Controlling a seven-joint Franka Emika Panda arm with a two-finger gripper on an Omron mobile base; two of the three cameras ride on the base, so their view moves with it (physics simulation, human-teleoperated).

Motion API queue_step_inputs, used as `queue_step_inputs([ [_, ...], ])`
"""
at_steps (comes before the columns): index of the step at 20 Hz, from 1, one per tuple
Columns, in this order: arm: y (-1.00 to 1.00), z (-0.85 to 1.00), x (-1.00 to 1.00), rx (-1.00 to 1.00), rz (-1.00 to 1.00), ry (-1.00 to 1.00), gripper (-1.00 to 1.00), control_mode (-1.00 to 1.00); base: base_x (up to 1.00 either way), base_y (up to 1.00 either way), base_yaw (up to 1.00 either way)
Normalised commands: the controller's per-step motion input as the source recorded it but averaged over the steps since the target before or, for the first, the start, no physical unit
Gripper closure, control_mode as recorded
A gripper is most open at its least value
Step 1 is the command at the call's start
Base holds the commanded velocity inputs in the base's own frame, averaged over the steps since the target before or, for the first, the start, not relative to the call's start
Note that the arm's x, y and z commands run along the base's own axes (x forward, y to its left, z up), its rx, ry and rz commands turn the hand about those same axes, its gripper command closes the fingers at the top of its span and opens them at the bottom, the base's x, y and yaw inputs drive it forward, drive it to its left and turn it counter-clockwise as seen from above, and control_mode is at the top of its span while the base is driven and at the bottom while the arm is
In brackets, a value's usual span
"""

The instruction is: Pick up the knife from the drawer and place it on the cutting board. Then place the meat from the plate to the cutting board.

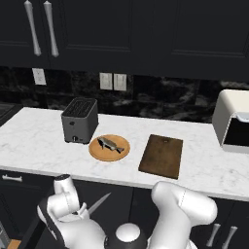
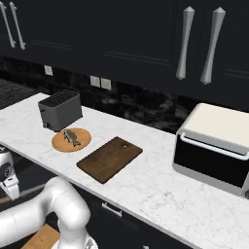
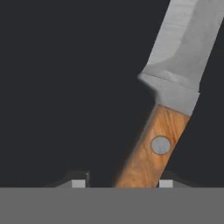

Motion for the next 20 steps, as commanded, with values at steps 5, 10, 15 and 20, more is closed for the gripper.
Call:
queue_step_inputs([
  [5, -0.01, 0.00, -0.37, 0.03, -0.02, -0.06, 1.00, -1.00, 0.00, 0.00, 0.00],
  [10, 0.02, 0.74, -0.86, 0.06, -0.05, -0.02, 1.00, -1.00, 0.00, 0.00, 0.00],
  [15, 0.14, 1.00, -0.37, 0.02, -0.06, -0.02, 1.00, -1.00, 0.00, 0.00, 0.00],
  [20, -0.10, 1.00, -0.28, 0.01, -0.02, -0.10, 1.00, -1.00, 0.00, 0.00, 0.00],
])
